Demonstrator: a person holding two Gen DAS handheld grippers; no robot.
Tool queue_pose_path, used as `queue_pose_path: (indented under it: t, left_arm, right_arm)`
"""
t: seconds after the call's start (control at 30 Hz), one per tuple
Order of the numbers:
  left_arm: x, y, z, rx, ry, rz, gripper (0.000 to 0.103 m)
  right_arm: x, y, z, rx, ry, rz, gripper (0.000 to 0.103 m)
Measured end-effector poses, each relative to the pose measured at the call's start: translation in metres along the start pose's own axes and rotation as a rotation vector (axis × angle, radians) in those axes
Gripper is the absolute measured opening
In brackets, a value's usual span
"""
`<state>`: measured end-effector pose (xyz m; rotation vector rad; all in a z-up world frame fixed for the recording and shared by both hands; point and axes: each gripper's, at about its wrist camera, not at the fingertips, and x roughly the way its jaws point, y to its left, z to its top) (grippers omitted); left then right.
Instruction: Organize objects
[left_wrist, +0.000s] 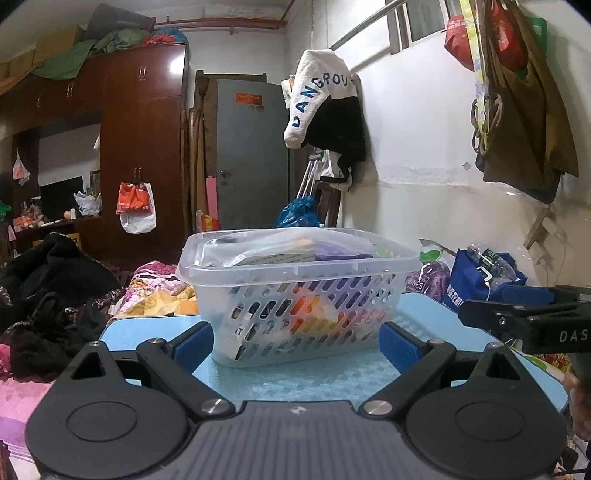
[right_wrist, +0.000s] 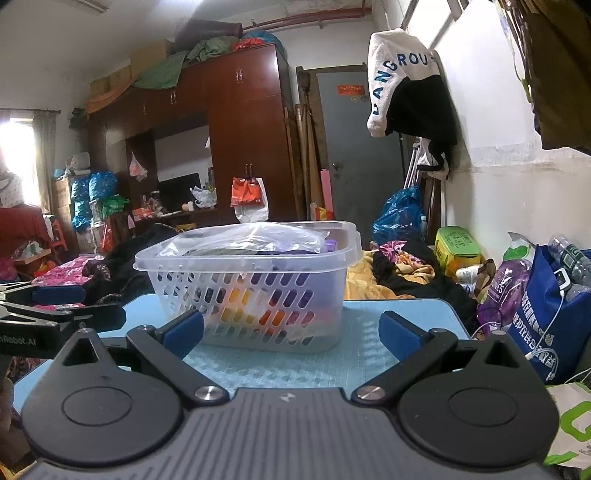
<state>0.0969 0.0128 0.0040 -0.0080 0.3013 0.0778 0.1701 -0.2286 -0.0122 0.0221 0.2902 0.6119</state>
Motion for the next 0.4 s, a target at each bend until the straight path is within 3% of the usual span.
queue_pose_path:
  t: [0.4]
  left_arm:
    - [-0.0008,-0.0018,-0.0013,0.003,-0.021,-0.027,0.098]
  right_arm:
    - [0.0017,0.0002,-0.0021,-0.002,0.007,0.003,0.103]
